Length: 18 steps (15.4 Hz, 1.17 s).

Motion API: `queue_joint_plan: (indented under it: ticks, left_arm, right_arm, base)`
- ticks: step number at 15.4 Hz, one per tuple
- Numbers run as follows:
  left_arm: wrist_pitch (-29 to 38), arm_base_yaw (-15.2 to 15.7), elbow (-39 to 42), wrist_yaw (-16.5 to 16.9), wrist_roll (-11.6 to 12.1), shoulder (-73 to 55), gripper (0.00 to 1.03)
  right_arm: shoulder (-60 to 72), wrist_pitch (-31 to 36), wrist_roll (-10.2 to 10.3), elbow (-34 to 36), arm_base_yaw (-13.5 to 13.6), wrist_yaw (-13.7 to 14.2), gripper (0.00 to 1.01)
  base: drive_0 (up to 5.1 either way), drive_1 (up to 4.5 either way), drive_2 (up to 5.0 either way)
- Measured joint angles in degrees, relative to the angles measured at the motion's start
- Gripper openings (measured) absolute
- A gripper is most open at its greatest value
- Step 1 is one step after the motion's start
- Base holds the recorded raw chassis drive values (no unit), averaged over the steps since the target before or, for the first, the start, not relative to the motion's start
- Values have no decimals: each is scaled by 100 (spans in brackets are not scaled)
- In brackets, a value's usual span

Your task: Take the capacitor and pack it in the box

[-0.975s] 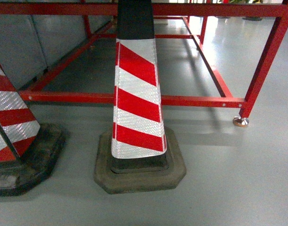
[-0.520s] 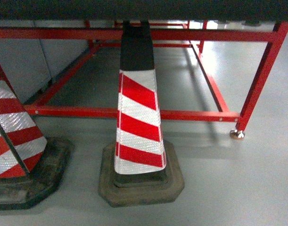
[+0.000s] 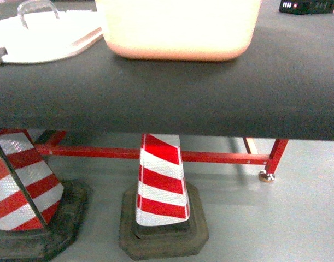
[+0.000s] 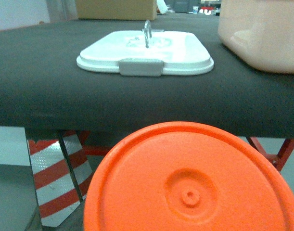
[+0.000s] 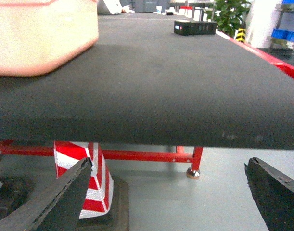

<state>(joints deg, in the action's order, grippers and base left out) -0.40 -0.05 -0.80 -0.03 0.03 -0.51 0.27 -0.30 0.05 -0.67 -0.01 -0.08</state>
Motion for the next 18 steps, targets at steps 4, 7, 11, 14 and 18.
queue_joint_plan:
  ticks: [4, 7, 11, 14, 18]
  left_arm:
    - [2, 0, 0, 0, 0, 0, 43]
    - [2, 0, 0, 7, 4, 0, 43]
    - [7, 0, 0, 2, 0, 0, 43]
    - [2, 0, 0, -13, 0, 0, 43]
    - [2, 0, 0, 2, 0, 0, 43]
  right_arm:
    - [0, 4, 2, 0, 0, 4, 98]
    - [0, -2, 15, -2, 0, 9, 98]
    - [0, 13, 4, 0, 0, 7, 98]
    - [0, -9, 9, 0, 0, 13, 98]
    - [0, 2, 9, 0, 0, 7, 98]
  base:
    - [0, 0, 0]
    - [0, 0, 0]
    - [0, 0, 0]
    - [0, 0, 0]
    - [0, 0, 0]
